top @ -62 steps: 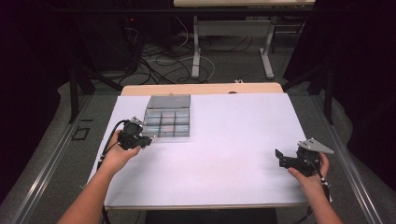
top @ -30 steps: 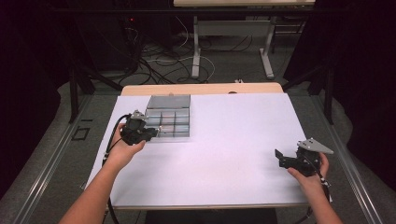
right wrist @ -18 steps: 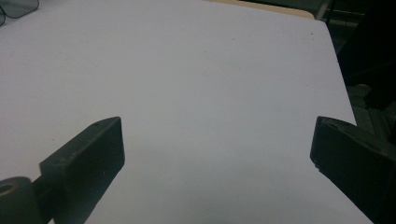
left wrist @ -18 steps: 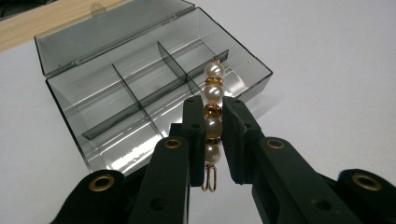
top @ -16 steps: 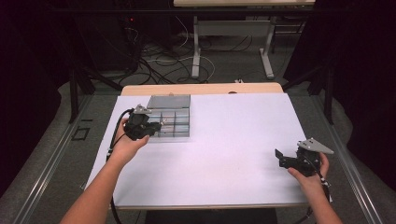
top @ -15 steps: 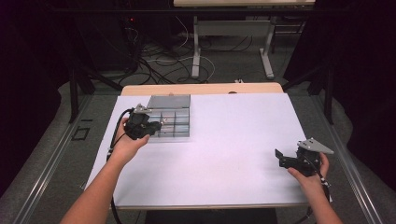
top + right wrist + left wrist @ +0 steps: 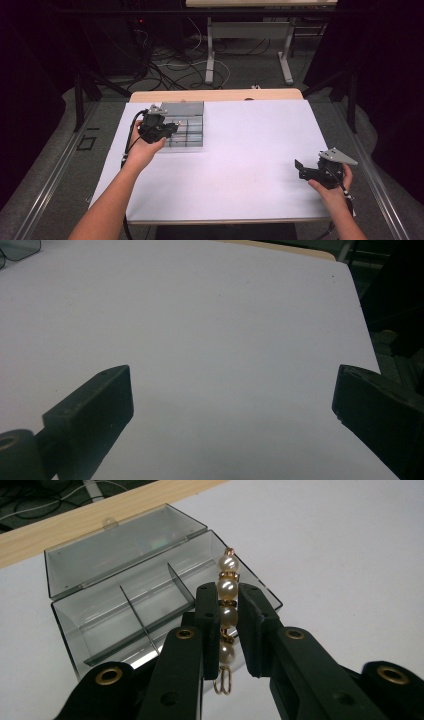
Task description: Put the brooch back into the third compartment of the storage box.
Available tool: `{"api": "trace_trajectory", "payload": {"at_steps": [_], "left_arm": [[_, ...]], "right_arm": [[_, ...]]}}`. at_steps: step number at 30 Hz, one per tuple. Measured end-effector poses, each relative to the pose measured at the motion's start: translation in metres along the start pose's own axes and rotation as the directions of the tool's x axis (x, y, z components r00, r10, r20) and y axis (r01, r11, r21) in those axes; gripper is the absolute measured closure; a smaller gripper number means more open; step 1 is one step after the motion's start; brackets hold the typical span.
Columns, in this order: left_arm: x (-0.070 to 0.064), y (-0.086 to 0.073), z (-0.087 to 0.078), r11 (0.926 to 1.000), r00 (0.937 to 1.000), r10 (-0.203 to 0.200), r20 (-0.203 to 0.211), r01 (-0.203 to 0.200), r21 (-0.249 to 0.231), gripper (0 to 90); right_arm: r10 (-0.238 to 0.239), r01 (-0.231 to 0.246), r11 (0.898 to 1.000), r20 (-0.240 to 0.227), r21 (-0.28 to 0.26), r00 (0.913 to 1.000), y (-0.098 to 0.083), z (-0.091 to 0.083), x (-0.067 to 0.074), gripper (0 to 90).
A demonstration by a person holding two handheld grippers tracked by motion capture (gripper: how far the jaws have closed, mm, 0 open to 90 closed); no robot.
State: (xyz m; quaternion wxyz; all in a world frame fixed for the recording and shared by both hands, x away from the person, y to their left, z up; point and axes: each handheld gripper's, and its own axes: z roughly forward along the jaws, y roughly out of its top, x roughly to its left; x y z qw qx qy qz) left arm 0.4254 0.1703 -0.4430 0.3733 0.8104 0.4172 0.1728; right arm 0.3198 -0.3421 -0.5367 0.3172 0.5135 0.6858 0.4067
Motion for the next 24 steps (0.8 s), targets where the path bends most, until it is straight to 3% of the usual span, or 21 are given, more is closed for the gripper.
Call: {"api": "trace_trajectory", "payload": {"at_steps": [3, 24], "left_arm": [[-0.002, 0.003, 0.002, 0.9995, 1.0, -0.004, -0.006, 0.004, -0.031, 80.1], [-0.013, 0.029, 0.027, 0.9985, 0.9995, 0.009, -0.029, -0.011, -0.054, 80.2]], "right_arm": [[0.003, -0.003, 1.0, -0.001, 0.001, 1.0, 0.0, 0.0, 0.0, 2.8], [-0.004, 0.004, 1.0, 0.005, -0.004, 1.0, 0.0, 0.0, -0.001, 2.7]]}}
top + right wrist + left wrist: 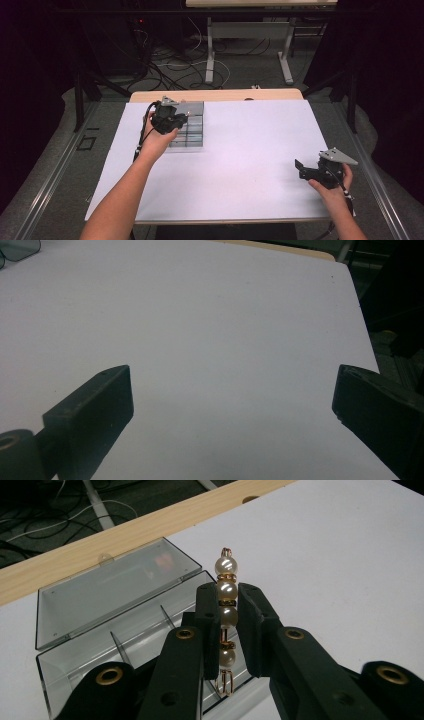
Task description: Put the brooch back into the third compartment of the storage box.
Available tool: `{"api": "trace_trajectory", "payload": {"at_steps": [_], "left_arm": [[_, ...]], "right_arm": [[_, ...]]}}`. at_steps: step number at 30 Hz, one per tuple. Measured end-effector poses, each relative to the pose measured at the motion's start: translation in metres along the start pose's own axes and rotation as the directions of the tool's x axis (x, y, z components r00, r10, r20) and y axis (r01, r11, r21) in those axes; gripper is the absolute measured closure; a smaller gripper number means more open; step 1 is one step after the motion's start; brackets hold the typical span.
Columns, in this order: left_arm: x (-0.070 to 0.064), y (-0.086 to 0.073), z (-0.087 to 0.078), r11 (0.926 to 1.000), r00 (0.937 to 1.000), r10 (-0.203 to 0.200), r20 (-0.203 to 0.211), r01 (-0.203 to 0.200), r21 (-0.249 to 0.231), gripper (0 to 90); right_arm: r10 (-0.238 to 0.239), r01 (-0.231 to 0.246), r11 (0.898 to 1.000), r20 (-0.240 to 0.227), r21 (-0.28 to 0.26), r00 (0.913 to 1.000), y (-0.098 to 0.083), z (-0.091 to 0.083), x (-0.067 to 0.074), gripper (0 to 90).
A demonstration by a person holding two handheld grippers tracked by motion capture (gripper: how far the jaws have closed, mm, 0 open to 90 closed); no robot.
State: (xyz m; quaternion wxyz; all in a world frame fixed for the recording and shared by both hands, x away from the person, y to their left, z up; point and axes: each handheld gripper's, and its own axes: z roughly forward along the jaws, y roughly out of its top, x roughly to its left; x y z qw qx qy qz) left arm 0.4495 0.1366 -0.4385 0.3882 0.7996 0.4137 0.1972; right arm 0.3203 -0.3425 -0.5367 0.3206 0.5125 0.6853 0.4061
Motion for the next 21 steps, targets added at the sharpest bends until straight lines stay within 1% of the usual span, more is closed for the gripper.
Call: {"api": "trace_trajectory", "payload": {"at_steps": [1, 2, 5, 6, 7, 9, 10, 11, 13, 14, 15, 17, 19, 20, 21], "left_arm": [[0.0, 0.001, 0.001, 1.0, 1.0, 0.007, -0.006, -0.007, 0.001, 80.2], [0.0, 0.002, 0.003, 1.0, 1.0, 0.003, -0.005, -0.003, -0.001, 80.2], [0.0, 0.005, 0.007, 1.0, 0.9998, 0.009, -0.019, -0.009, 0.001, 80.2], [0.0, 0.005, 0.008, 1.0, 0.9998, 0.0, -0.02, 0.0, 0.003, 80.2], [0.0, 0.006, 0.01, 1.0, 0.9997, 0.0, -0.025, 0.0, -0.004, 80.2], [0.001, 0.007, 0.012, 1.0, 0.9996, 0.002, -0.029, -0.003, -0.005, 80.2], [0.001, 0.007, 0.014, 1.0, 0.9995, -0.003, -0.033, 0.002, -0.005, 80.2], [0.002, 0.008, 0.015, 1.0, 0.9995, 0.001, -0.03, -0.001, 0.0, 80.2], [0.002, 0.008, 0.018, 1.0, 0.9992, -0.001, -0.04, 0.001, 0.001, 80.2], [0.003, 0.008, 0.02, 1.0, 0.9993, -0.004, -0.037, 0.004, 0.008, 80.2], [0.004, 0.008, 0.022, 1.0, 0.9991, 0.001, -0.042, 0.0, 0.008, 80.2], [0.006, 0.007, 0.026, 0.9999, 0.9987, -0.001, -0.051, 0.002, 0.016, 80.1], [0.008, 0.007, 0.03, 0.9998, 0.998, -0.006, -0.063, 0.007, 0.021, 80.2], [0.009, 0.007, 0.032, 0.9998, 0.9981, -0.012, -0.061, 0.013, 0.018, 80.2], [0.01, 0.007, 0.033, 0.9997, 0.9976, -0.012, -0.068, 0.014, 0.02, 80.2]], "right_arm": [[0.003, -0.003, 1.0, -0.001, 0.0, 1.0, 0.0, 0.0, 0.0, 2.8], [0.002, -0.002, 1.0, -0.004, 0.001, 1.0, 0.0, 0.0, 0.0, 2.7], [0.003, -0.003, 1.0, -0.005, 0.0, 1.0, 0.0, 0.0, 0.0, 2.8], [0.003, -0.003, 1.0, -0.001, -0.001, 1.0, 0.0, 0.0, 0.0, 2.8], [0.002, -0.002, 1.0, 0.0, -0.002, 1.0, 0.0, 0.0, 0.0, 2.8], [0.002, -0.002, 1.0, 0.0, -0.004, 1.0, 0.0, 0.0, 0.0, 2.8], [0.001, -0.001, 1.0, 0.001, -0.001, 1.0, 0.0, 0.0, 0.0, 2.8], [0.002, -0.002, 1.0, 0.0, -0.003, 1.0, 0.0, 0.0, 0.0, 2.8], [0.002, -0.002, 1.0, -0.001, -0.002, 1.0, 0.0, 0.0, 0.0, 2.8], [0.002, -0.002, 1.0, -0.005, 0.0, 1.0, 0.0, 0.0, 0.0, 2.8], [0.002, -0.002, 1.0, -0.006, -0.001, 1.0, 0.0, 0.0, 0.0, 2.8], [0.002, -0.002, 1.0, -0.005, 0.001, 1.0, 0.0, 0.0, 0.0, 2.8], [0.001, -0.001, 1.0, -0.007, 0.001, 1.0, 0.0, 0.001, 0.0, 2.8], [0.008, -0.008, 1.0, -0.008, 0.003, 0.9999, 0.0, 0.001, 0.001, 2.8], [0.002, -0.002, 1.0, -0.003, 0.002, 1.0, 0.0, 0.001, 0.0, 2.8]]}}
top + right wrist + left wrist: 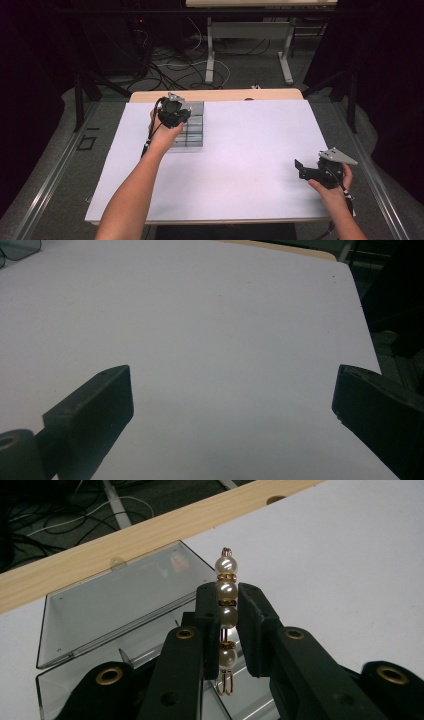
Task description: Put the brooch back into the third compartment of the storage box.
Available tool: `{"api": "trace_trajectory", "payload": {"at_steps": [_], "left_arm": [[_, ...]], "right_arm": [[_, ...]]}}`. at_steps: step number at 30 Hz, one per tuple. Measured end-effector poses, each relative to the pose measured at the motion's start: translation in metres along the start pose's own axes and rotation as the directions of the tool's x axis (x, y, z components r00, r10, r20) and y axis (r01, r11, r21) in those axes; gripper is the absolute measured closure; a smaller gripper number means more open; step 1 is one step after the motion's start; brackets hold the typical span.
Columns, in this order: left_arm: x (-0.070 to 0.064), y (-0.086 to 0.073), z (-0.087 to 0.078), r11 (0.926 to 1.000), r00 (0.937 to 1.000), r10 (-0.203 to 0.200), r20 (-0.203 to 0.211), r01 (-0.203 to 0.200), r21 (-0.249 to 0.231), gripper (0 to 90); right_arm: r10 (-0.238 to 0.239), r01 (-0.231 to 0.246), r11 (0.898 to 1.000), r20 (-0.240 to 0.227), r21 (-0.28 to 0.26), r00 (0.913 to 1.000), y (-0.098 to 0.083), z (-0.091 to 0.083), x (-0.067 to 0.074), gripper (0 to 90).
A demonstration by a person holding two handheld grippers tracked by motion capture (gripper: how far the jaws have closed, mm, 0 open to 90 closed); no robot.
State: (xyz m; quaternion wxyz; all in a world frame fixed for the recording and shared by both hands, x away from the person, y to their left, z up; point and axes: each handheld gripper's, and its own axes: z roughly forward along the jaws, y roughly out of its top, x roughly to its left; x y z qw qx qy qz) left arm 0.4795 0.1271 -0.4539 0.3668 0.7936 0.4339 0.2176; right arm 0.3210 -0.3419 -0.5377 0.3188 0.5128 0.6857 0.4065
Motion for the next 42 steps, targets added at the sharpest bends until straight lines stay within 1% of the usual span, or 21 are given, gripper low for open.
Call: {"api": "trace_trajectory", "payload": {"at_steps": [3, 4, 5, 6, 8, 10, 13, 14, 16, 17, 18, 23, 25, 26, 29, 31, 33, 35, 36, 37, 42], "left_arm": [[0.002, 0.0, 0.004, 1.0, 0.9999, -0.01, -0.008, 0.01, 0.001, 80.2], [0.003, -0.001, 0.006, 0.9999, 0.9999, -0.012, -0.004, 0.012, 0.004, 80.2], [0.003, -0.001, 0.007, 0.9997, 0.9997, -0.023, -0.005, 0.023, 0.005, 80.2], [0.004, -0.001, 0.008, 0.9998, 0.9999, -0.013, -0.007, 0.013, 0.014, 80.1], [0.005, -0.003, 0.011, 0.9998, 0.9998, -0.013, -0.015, 0.013, 0.014, 80.2], [0.005, -0.003, 0.014, 0.9996, 0.9996, -0.023, -0.016, 0.023, 0.015, 80.2], [0.005, -0.004, 0.017, 0.9995, 0.9995, -0.025, -0.017, 0.026, 0.018, 80.1], [0.005, -0.004, 0.018, 0.9996, 0.9995, -0.02, -0.023, 0.021, 0.02, 80.2], [0.005, -0.005, 0.021, 0.9996, 0.9996, -0.019, -0.02, 0.019, 0.021, 80.2], [0.005, -0.005, 0.022, 0.9995, 0.9997, -0.009, -0.022, 0.01, 0.031, 80.1], [0.004, -0.006, 0.024, 0.9993, 0.9995, -0.014, -0.027, 0.015, 0.035, 80.1], [0.002, -0.009, 0.035, 0.9979, 0.9994, -0.001, -0.036, 0.003, 0.065, 80.1], [0.0, -0.01, 0.038, 0.9971, 0.9993, 0.0, -0.037, 0.003, 0.076, 80.1], [-0.001, -0.01, 0.04, 0.9971, 0.9993, 0.007, -0.036, -0.005, 0.076, 80.1], [-0.002, -0.011, 0.043, 0.9948, 0.9993, 0.013, -0.035, -0.009, 0.101, 80.1], [-0.002, -0.012, 0.046, 0.9942, 0.9989, 0.023, -0.04, -0.019, 0.106, 80.1], [-0.003, -0.014, 0.049, 0.9936, 0.9992, 0.015, -0.037, -0.011, 0.113, 80.1], [-0.004, -0.014, 0.051, 0.9935, 0.9989, 0.021, -0.043, -0.016, 0.113, 80.1], [-0.004, -0.014, 0.052, 0.9924, 0.9987, 0.027, -0.044, -0.022, 0.121, 80.1], [-0.005, -0.014, 0.053, 0.9919, 0.9984, 0.03, -0.048, -0.024, 0.125, 80.1], [-0.006, -0.016, 0.058, 0.9904, 0.9977, 0.034, -0.058, -0.026, 0.136, 80.1]], "right_arm": [[-0.002, 0.002, 1.0, 0.0, 0.0, 1.0, 0.0, 0.0, 0.0, 2.8], [-0.003, 0.003, 1.0, 0.0, 0.0, 1.0, 0.0, 0.0, 0.0, 2.8], [-0.004, 0.004, 1.0, 0.0, -0.001, 1.0, 0.0, 0.0, 0.0, 2.8], [-0.003, 0.003, 1.0, -0.001, 0.0, 1.0, 0.0, 0.0, 0.0, 2.8], [-0.003, 0.003, 1.0, 0.002, 0.001, 1.0, 0.0, 0.0, 0.0, 2.8], [-0.003, 0.003, 1.0, 0.002, 0.0, 1.0, 0.0, 0.0, 0.0, 2.8], [-0.002, 0.002, 1.0, -0.002, 0.0, 1.0, 0.0, 0.001, 0.0, 2.8], [-0.005, 0.005, 1.0, -0.001, 0.002, 1.0, 0.0, 0.001, 0.0, 2.8], [-0.006, 0.006, 1.0, 0.003, 0.001, 1.0, 0.0, 0.001, 0.001, 2.8], [-0.005, 0.005, 1.0, 0.005, 0.0, 1.0, 0.0, 0.001, 0.001, 2.9], [-0.006, 0.006, 1.0, 0.004, 0.001, 1.0, 0.0, 0.001, 0.001, 3.0], [-0.009, 0.009, 1.0, 0.0, 0.003, 1.0, 0.0, 0.001, 0.001, 3.0], [-0.005, 0.005, 1.0, -0.001, 0.006, 1.0, 0.0, 0.001, 0.002, 3.1], [-0.006, 0.006, 1.0, 0.0, 0.006, 1.0, 0.0, 0.001, 0.002, 3.1], [-0.001, 0.001, 1.0, -0.002, 0.005, 1.0, -0.001, 0.002, 0.002, 3.1], [-0.003, 0.003, 1.0, 0.001, 0.006, 1.0, -0.001, 0.002, 0.001, 3.0], [-0.002, 0.002, 1.0, 0.0, 0.007, 1.0, -0.001, 0.003, 0.001, 3.1], [-0.001, 0.001, 1.0, 0.003, 0.009, 1.0, -0.001, 0.002, 0.001, 3.0], [0.0, 0.0, 1.0, 0.007, 0.008, 1.0, -0.001, 0.003, 0.001, 3.1], [0.001, -0.001, 1.0, 0.001, 0.007, 1.0, -0.001, 0.003, 0.0, 3.0], [0.001, -0.001, 1.0, 0.0, 0.006, 1.0, -0.001, 0.002, 0.001, 3.1]]}}
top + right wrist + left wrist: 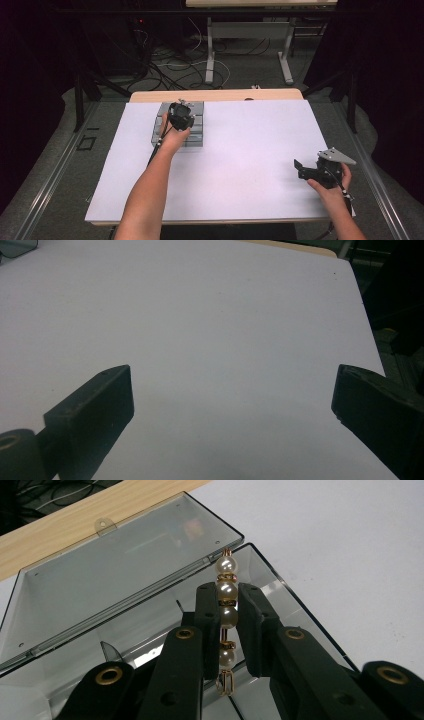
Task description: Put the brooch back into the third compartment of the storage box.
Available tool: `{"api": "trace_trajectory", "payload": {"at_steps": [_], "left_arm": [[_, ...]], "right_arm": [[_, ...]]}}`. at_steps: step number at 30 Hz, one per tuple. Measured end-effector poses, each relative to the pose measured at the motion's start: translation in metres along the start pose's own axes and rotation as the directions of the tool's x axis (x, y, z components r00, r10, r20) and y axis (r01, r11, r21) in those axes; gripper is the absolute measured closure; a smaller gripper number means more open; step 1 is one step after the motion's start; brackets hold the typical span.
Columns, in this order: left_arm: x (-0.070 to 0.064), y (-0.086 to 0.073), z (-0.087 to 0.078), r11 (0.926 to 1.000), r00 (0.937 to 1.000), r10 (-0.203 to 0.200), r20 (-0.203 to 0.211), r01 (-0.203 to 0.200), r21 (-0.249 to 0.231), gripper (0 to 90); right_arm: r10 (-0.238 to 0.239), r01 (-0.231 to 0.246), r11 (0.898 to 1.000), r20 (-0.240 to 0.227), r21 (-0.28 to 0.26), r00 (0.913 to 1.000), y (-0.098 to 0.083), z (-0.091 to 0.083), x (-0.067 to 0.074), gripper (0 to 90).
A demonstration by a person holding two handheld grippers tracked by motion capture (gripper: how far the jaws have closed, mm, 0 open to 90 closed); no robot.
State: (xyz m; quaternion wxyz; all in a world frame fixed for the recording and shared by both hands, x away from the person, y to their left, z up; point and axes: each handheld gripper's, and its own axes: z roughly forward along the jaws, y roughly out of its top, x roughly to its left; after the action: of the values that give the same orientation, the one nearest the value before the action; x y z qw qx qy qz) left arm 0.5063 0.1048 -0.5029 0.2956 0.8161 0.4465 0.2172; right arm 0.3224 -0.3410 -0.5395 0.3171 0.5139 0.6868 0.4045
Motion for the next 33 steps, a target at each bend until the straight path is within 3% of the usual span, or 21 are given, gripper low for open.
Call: {"api": "trace_trajectory", "payload": {"at_steps": [15, 28, 33], "left_arm": [[-0.007, -0.002, 0.011, 0.9991, 0.9996, 0.026, -0.007, -0.026, 0.033, 79.4], [0.0, -0.001, 0.004, 0.9997, 0.9997, -0.025, 0.006, 0.025, -0.005, 70.0], [0.004, 0.0, -0.001, 0.9981, 0.997, -0.06, 0.049, 0.061, -0.01, 62.6]], "right_arm": [[-0.001, 0.001, 1.0, -0.002, 0.004, 1.0, 0.0, 0.001, 0.0, 3.1], [0.005, -0.005, 1.0, 0.002, 0.001, 1.0, 0.0, 0.001, -0.001, 3.3], [0.0, 0.0, 1.0, -0.001, 0.0, 1.0, 0.0, 0.001, 0.0, 3.2]]}}
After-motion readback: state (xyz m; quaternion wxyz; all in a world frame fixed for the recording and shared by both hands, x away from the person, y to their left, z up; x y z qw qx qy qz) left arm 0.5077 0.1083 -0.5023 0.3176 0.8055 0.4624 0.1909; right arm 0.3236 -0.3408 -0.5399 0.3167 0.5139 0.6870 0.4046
